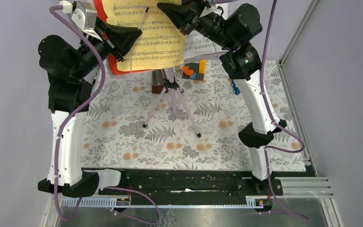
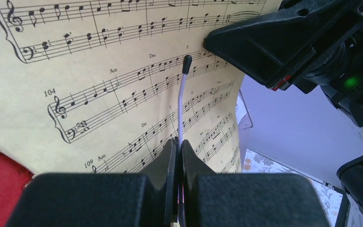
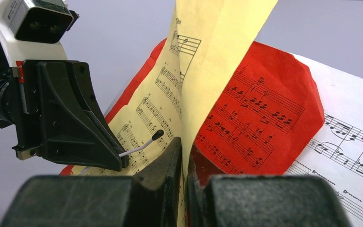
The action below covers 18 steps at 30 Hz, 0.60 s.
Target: Set up the instrument practice props
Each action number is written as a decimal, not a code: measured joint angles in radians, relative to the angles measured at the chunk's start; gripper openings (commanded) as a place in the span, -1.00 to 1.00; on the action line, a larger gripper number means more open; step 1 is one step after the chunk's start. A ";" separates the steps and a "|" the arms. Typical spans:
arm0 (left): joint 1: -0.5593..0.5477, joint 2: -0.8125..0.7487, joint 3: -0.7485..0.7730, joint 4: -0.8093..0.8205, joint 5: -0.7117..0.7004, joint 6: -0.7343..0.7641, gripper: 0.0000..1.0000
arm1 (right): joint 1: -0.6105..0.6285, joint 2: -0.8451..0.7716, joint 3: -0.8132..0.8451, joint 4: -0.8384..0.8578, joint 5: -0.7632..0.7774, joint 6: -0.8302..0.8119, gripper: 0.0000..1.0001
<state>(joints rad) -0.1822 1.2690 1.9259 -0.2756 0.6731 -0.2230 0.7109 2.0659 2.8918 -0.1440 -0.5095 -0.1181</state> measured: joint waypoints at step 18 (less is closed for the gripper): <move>0.007 -0.006 -0.013 0.015 0.010 -0.014 -0.98 | 0.003 0.011 0.006 -0.001 -0.008 -0.023 -0.37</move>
<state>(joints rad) -0.1749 1.2625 1.9125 -0.2607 0.6830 -0.2367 0.7136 2.0773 2.8979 -0.1448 -0.5175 -0.1410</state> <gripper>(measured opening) 0.042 0.248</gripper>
